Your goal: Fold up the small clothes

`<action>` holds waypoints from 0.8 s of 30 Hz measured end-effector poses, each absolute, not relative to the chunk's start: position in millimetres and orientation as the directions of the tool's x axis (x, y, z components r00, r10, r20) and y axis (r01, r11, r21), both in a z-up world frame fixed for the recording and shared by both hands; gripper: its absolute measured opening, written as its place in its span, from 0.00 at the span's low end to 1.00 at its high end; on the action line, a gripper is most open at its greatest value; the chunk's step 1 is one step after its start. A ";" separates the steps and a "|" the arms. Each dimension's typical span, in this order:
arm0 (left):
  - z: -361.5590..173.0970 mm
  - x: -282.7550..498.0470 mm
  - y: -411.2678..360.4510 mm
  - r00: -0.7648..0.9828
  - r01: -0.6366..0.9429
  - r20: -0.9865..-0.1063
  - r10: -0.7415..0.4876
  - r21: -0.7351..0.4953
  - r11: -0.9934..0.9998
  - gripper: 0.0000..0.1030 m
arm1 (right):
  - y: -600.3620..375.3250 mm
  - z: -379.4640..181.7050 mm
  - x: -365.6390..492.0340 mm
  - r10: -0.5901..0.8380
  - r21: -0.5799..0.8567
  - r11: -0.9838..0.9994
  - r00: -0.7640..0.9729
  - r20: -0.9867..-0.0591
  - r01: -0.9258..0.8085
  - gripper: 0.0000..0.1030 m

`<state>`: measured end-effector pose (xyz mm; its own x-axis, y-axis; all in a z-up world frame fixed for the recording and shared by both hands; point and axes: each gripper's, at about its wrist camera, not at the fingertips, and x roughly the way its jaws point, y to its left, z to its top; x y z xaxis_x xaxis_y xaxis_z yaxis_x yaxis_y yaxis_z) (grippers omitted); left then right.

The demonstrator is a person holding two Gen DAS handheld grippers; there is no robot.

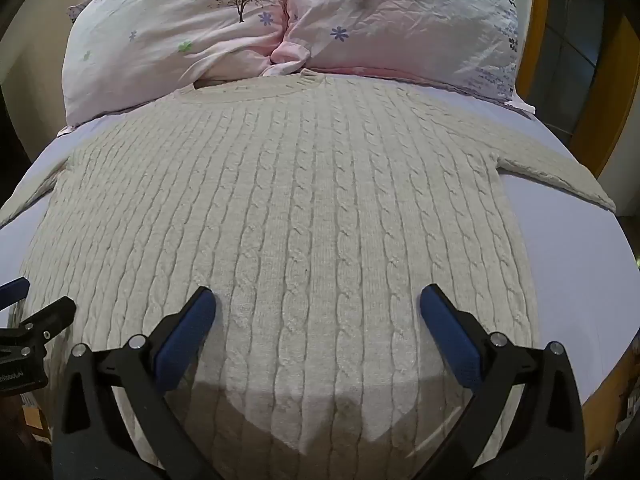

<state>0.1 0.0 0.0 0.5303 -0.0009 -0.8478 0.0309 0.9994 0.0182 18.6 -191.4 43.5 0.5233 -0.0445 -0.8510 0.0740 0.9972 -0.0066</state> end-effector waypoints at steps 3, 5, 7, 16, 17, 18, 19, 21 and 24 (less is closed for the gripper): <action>0.1 0.2 0.0 0.530 0.031 -0.848 -0.001 0.018 0.999 0.99 | -191.4 43.5 18.6 -0.044 -0.006 0.997 0.523 -0.851 0.075 0.98; 0.0 0.0 0.0 0.532 0.031 -0.847 -0.001 0.019 0.999 0.99 | -191.4 43.6 18.5 -0.045 -0.006 0.997 0.522 -0.852 0.075 0.98; 0.1 0.1 0.0 0.532 0.031 -0.847 -0.001 0.019 0.999 0.99 | -191.3 43.7 18.1 -0.045 -0.006 0.997 0.522 -0.852 0.075 0.98; 0.1 0.0 0.0 0.533 0.031 -0.846 -0.001 0.018 0.999 0.99 | -191.7 43.1 17.5 -0.042 -0.006 0.997 0.523 -0.852 0.070 0.98; 0.1 0.0 0.0 0.533 0.031 -0.846 -0.001 0.018 0.999 0.99 | -191.5 43.3 17.5 -0.042 -0.006 0.997 0.522 -0.852 0.071 0.98; 0.1 0.0 0.0 0.533 0.031 -0.846 -0.001 0.019 0.999 0.99 | -191.7 43.2 17.4 -0.042 -0.006 0.997 0.522 -0.852 0.071 0.98; 0.1 -0.1 0.0 0.533 0.031 -0.846 -0.001 0.019 0.999 0.99 | -191.6 43.3 17.4 -0.042 -0.006 0.997 0.522 -0.852 0.071 0.98; 0.1 -0.1 0.0 0.533 0.031 -0.846 -0.001 0.019 0.999 0.99 | -191.5 43.3 17.4 -0.042 -0.006 0.997 0.521 -0.852 0.072 0.98; 0.1 0.0 0.0 0.533 0.031 -0.846 -0.001 0.019 0.999 0.99 | -191.5 43.3 17.4 -0.043 -0.006 0.997 0.520 -0.853 0.072 0.98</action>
